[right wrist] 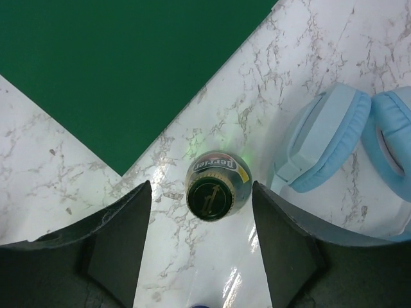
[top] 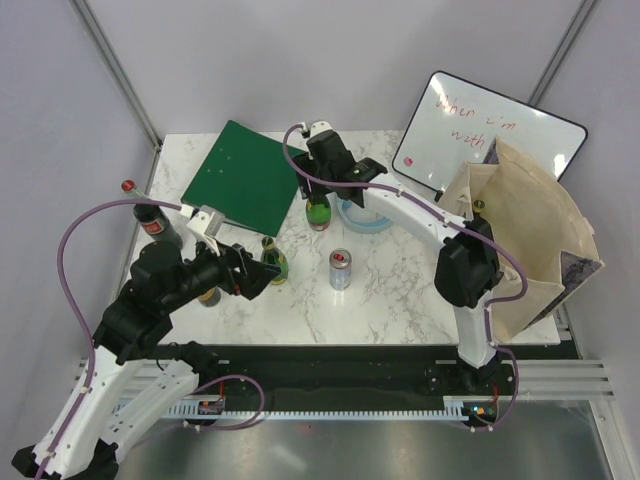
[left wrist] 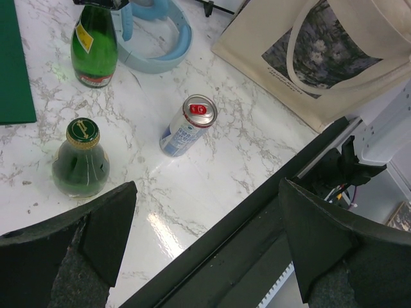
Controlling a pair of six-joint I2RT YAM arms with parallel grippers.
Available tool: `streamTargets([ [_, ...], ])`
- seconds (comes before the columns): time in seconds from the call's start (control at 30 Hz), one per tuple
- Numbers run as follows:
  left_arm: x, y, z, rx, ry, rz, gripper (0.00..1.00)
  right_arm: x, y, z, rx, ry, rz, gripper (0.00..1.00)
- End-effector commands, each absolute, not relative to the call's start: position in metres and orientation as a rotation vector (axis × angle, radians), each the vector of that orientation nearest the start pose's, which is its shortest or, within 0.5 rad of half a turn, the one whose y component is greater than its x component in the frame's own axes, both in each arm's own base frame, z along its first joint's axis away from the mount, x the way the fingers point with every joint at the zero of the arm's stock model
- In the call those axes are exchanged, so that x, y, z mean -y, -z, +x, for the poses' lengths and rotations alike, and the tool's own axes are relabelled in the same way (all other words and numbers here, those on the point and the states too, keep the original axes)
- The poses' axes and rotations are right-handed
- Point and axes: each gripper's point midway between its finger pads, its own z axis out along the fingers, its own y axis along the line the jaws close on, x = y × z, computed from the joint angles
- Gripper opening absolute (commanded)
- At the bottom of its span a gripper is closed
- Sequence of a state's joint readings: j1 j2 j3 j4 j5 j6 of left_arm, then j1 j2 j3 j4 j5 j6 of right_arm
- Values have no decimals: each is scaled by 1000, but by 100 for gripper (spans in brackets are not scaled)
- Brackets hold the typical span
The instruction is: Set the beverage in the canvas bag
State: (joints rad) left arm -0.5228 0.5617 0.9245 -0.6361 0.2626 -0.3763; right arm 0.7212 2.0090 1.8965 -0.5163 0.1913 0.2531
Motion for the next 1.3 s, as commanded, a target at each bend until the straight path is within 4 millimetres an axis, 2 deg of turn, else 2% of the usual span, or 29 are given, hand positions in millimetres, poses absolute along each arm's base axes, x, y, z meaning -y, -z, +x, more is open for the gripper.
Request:
streamTargets([
  [0.0,160,-301,166,-1864,819,354,98,-360,-208,450,-2119,-318,-403,70],
  [0.1,160,-301,167,-1866,821,349,99,-362,-193,451,-2131,-316,-407,67],
  [0.37,161,-294,169,-1887,816,345,99,-365,-187,453,-2123,-330,-396,61],
  [0.73,161,-295,171,-1883,797,364,99,-359,-160,450,-2184,-300,-362,59],
  [0.93,162,-294,173,-1891,796,367,99,-359,-158,451,-2175,-295,-371,46],
  [1.13,161,-291,175,-1894,783,366,99,-356,-167,451,-2157,-288,-362,14],
  [1.17,161,-292,175,-1891,782,365,99,-355,-173,452,-2143,-288,-364,4],
  [1.2,161,-292,175,-1892,782,365,99,-354,-175,452,-2136,-282,-366,1],
  [1.27,161,-290,176,-1896,778,365,99,-351,-181,451,-2125,-272,-363,0],
])
